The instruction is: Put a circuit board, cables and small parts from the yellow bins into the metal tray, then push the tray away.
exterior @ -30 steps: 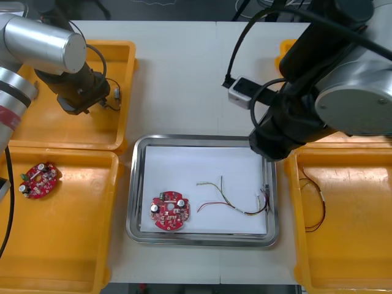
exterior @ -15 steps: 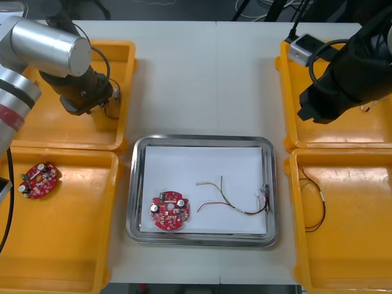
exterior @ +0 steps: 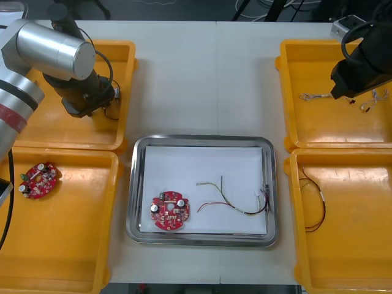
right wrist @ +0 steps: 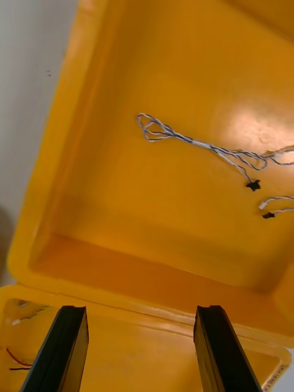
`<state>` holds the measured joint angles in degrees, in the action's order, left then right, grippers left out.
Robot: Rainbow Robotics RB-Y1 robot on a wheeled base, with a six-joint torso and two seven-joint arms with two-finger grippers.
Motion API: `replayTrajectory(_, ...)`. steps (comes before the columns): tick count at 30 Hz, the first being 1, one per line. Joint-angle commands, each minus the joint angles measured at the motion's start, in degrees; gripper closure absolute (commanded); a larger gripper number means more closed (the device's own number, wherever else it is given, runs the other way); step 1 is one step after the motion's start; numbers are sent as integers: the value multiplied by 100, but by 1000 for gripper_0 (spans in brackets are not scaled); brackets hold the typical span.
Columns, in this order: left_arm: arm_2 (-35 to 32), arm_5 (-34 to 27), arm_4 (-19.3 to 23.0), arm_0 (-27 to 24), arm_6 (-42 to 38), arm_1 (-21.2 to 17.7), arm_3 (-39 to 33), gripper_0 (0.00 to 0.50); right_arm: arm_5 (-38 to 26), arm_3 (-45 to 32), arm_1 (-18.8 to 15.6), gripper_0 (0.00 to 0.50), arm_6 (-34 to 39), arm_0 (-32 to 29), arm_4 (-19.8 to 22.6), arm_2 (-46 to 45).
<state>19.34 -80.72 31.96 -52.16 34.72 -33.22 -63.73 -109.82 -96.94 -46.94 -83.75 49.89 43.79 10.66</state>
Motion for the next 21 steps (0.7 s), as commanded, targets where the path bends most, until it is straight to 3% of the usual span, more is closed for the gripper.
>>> replayTrajectory(1,132,100,-49,-207,-413,88,-25,92,-18,466,-202,0,17,460,-265,-187)
replayTrajectory(2,140,118,-49,-207,-413,88,-34,148,-18,536,-202,0,26,478,-292,-187)
replayTrajectory(3,132,118,-49,-207,-413,88,-25,352,-18,677,-202,0,26,530,-318,-187)
replayTrajectory(4,140,127,-40,-207,-413,88,-25,500,-18,817,-193,0,52,565,-318,-187)
replayTrajectory(15,132,83,30,-198,-369,61,-34,500,145,1661,176,0,61,812,-617,-574)
replayTrajectory(21,132,-67,346,-207,-229,-273,-227,500,426,1899,387,0,166,820,-889,-1057)
